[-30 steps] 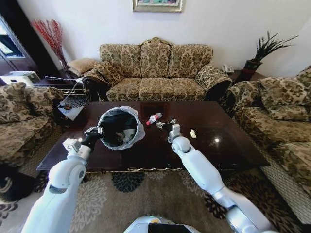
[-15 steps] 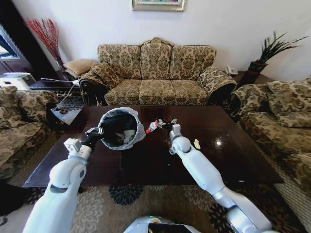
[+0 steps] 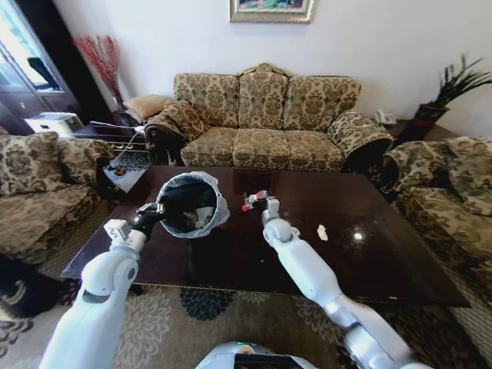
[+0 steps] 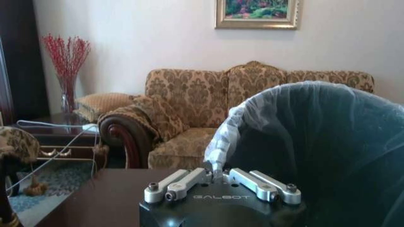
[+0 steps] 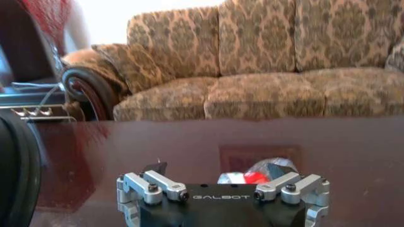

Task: Move to the front of the table and place the trash on the table into the trash bin.

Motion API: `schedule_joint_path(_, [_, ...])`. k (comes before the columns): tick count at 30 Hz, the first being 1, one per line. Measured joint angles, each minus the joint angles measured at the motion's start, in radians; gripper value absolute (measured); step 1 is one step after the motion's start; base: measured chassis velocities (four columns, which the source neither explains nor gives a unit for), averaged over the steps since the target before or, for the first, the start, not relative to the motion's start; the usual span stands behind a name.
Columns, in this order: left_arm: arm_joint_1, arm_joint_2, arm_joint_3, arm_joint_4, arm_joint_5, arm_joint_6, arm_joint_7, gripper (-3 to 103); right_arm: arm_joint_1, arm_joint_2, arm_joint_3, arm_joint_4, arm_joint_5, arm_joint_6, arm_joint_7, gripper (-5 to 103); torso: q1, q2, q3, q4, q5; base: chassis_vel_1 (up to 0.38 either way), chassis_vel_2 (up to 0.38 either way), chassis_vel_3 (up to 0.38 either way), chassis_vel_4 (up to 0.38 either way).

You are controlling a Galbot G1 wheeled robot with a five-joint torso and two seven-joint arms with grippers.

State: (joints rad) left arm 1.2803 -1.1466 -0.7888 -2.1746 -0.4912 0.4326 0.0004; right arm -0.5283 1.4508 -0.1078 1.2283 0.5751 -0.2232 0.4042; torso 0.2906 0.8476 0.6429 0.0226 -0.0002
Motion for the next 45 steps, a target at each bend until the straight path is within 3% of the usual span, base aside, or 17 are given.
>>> schedule_joint_path(4, [-0.008,0.002,0.006,0.009,0.000,-0.003,0.000,0,0.032,0.060,0.020,-0.087,-0.017,0.001,0.031,100,-0.001,0.000,0.000,0.0002,0.0001,0.000,0.000,0.000,0.000])
schedule_joint_path(12, [-0.031,0.007,0.017,0.043,-0.003,-0.009,0.008,0,0.041,0.056,0.054,-0.109,-0.001,-0.025,0.077,100,-0.001,0.000,0.000,-0.0002,0.0003,0.000,0.000,0.000,0.000])
schedule_joint_path(26, [-0.077,0.006,0.046,0.086,-0.005,-0.014,0.029,0,0.072,0.057,0.151,-0.276,-0.034,0.031,-0.074,100,-0.001,0.000,0.000,-0.0001,0.0003,0.000,0.000,0.000,0.000])
schedule_joint_path(36, [-0.064,0.009,0.032,0.085,-0.007,-0.022,0.036,0,0.090,0.048,0.087,-0.219,-0.018,0.033,-0.067,100,-0.001,0.000,0.000,-0.0001,0.0000,0.000,0.000,0.000,0.000])
schedule_joint_path(45, [-0.060,0.011,0.031,0.079,-0.007,-0.023,0.037,0,0.154,0.096,0.084,-0.354,0.007,0.044,-0.069,100,-0.001,0.000,0.000,0.0000,0.0002,0.000,0.000,0.000,0.000])
